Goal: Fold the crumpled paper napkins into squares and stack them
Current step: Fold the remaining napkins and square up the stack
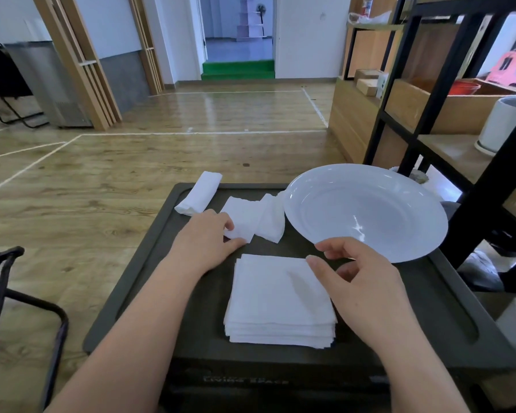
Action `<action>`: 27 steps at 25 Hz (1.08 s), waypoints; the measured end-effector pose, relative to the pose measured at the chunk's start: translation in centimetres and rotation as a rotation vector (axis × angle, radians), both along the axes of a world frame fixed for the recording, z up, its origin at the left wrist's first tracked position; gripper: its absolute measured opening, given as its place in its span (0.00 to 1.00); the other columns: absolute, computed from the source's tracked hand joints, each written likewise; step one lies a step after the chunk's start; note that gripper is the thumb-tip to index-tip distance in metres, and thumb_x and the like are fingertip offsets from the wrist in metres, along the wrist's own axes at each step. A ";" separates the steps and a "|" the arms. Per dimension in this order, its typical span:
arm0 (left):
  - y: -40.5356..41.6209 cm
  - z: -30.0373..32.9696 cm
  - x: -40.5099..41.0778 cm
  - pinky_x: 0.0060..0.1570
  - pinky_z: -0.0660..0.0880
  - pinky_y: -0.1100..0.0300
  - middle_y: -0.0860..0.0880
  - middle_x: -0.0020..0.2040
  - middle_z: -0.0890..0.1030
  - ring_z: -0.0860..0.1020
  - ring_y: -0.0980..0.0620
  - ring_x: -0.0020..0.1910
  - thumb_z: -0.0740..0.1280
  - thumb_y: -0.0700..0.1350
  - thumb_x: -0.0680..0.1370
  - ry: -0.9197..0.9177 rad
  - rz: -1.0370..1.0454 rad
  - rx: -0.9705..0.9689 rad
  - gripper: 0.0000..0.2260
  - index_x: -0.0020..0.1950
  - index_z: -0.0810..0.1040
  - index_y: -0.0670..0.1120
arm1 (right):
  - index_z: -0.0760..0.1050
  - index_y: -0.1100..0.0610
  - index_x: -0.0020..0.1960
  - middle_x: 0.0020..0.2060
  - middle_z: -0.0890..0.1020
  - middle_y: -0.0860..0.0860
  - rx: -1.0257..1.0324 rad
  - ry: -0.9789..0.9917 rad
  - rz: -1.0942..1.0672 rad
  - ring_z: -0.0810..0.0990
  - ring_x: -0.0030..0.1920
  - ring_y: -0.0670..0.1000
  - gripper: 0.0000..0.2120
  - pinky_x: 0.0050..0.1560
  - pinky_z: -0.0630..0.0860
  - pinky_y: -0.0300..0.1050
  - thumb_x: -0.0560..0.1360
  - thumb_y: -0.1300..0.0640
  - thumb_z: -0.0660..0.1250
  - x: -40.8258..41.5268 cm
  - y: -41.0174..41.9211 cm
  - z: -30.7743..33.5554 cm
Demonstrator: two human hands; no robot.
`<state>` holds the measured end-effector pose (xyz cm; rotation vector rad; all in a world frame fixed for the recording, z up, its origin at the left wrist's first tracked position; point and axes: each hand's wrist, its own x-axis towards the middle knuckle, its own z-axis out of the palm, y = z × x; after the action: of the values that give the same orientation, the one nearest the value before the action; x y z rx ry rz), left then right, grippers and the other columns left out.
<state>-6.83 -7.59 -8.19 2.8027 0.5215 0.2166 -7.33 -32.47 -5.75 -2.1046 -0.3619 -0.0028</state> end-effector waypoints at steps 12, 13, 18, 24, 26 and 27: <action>-3.1 3.3 -8.3 0.36 0.68 0.69 0.60 0.41 0.74 0.72 0.57 0.37 0.68 0.40 0.75 -0.609 -0.126 0.015 0.03 0.45 0.78 0.49 | 0.72 0.35 0.52 0.42 0.81 0.35 0.169 0.003 0.020 0.78 0.42 0.33 0.11 0.32 0.71 0.23 0.70 0.39 0.66 -0.5 0.0 0.8; -3.5 3.2 -9.0 0.38 0.68 0.70 0.60 0.42 0.75 0.72 0.58 0.37 0.69 0.38 0.74 -0.624 -0.174 0.016 0.05 0.46 0.79 0.47 | 0.69 0.32 0.54 0.40 0.82 0.35 0.202 0.026 0.035 0.79 0.42 0.33 0.14 0.33 0.72 0.24 0.69 0.34 0.63 -0.4 0.0 0.9; -4.4 3.7 -9.8 0.39 0.72 0.68 0.59 0.43 0.78 0.75 0.57 0.37 0.71 0.31 0.71 -0.507 -0.320 -0.001 0.11 0.43 0.80 0.48 | 0.64 0.31 0.62 0.38 0.85 0.41 0.225 0.151 0.129 0.82 0.40 0.39 0.22 0.43 0.74 0.35 0.71 0.38 0.66 -0.5 -0.4 0.8; -4.2 3.4 -10.1 0.39 0.73 0.72 0.61 0.42 0.81 0.79 0.61 0.39 0.66 0.39 0.75 -0.387 -0.248 -0.271 0.16 0.50 0.77 0.61 | 0.75 0.39 0.55 0.38 0.85 0.39 0.231 0.073 0.069 0.82 0.42 0.37 0.18 0.39 0.73 0.31 0.74 0.60 0.69 0.1 0.0 0.2; -4.5 3.4 -10.1 0.33 0.73 0.68 0.55 0.37 0.82 0.79 0.58 0.33 0.62 0.42 0.77 -0.326 -0.186 -0.397 0.16 0.53 0.73 0.66 | 0.76 0.40 0.55 0.37 0.85 0.38 0.235 0.056 0.060 0.81 0.42 0.36 0.16 0.40 0.72 0.29 0.74 0.60 0.68 0.4 0.6 -0.3; -4.8 3.3 -10.0 0.33 0.74 0.61 0.53 0.36 0.83 0.80 0.58 0.33 0.61 0.43 0.77 -0.299 -0.153 -0.453 0.16 0.53 0.72 0.67 | 0.77 0.40 0.55 0.37 0.85 0.37 0.222 0.042 0.046 0.80 0.42 0.35 0.16 0.40 0.71 0.28 0.74 0.60 0.68 0.6 0.9 -0.6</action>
<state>-16.87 -12.37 -4.85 2.3019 0.2455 0.4181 -6.71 -31.56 -6.30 -1.8743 -0.3679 0.0268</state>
